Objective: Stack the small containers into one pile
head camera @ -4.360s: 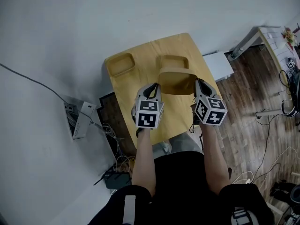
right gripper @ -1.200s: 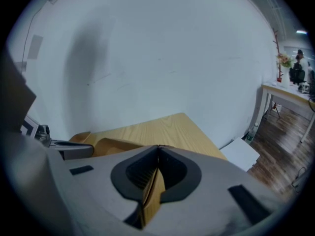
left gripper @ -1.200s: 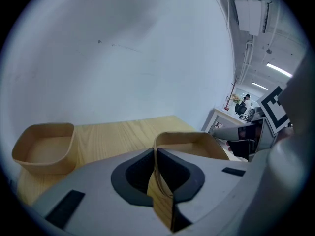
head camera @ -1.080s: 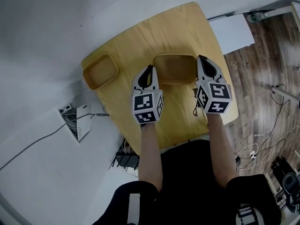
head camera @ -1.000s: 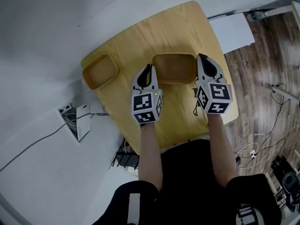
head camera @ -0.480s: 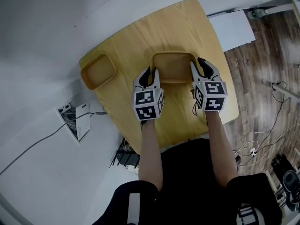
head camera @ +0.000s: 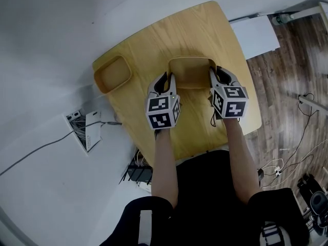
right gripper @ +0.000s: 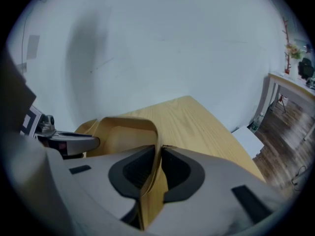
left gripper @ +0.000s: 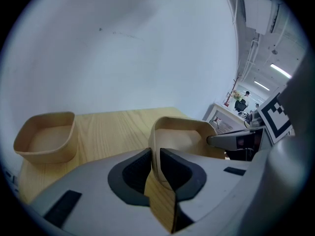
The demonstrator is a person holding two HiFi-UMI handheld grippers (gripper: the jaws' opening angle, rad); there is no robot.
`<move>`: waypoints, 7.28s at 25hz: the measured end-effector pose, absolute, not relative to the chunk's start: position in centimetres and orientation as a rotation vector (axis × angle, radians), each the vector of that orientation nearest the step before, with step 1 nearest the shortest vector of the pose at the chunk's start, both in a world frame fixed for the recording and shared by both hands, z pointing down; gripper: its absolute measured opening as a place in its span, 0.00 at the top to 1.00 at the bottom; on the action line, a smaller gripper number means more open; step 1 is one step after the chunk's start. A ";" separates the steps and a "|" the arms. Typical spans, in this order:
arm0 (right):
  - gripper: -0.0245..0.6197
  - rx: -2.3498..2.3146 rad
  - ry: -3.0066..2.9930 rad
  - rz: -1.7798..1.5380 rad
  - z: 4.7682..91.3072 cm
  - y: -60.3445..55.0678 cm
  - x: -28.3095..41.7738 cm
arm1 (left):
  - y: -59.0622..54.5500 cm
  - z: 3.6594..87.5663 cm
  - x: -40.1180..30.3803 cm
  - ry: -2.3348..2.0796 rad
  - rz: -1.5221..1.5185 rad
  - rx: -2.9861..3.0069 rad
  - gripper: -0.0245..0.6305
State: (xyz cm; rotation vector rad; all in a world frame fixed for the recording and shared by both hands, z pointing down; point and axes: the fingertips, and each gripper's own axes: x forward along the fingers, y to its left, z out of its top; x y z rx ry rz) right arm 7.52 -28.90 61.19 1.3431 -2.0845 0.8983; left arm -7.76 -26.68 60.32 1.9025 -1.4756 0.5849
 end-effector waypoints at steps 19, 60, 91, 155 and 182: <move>0.90 1.153 -2.356 0.779 52.6 -26.5 -0.7 | -20.7 50.8 -15.2 -1.804 0.453 1.820 0.89; 0.90 0.872 -2.498 0.773 50.5 -25.7 -21.5 | -16.9 48.0 -34.5 -2.083 0.306 1.579 0.91; 0.84 0.921 -2.350 0.650 57.4 -30.6 -24.6 | -21.9 55.8 -38.5 -1.975 0.294 1.603 0.82; 0.95 0.951 -2.887 0.173 31.5 -23.1 -12.0 | -17.2 31.3 -24.4 -2.267 -0.103 1.922 0.96; 0.95 0.996 -3.020 0.107 24.6 -18.2 1.1 | -12.2 22.8 -9.6 -2.323 -0.076 2.138 0.96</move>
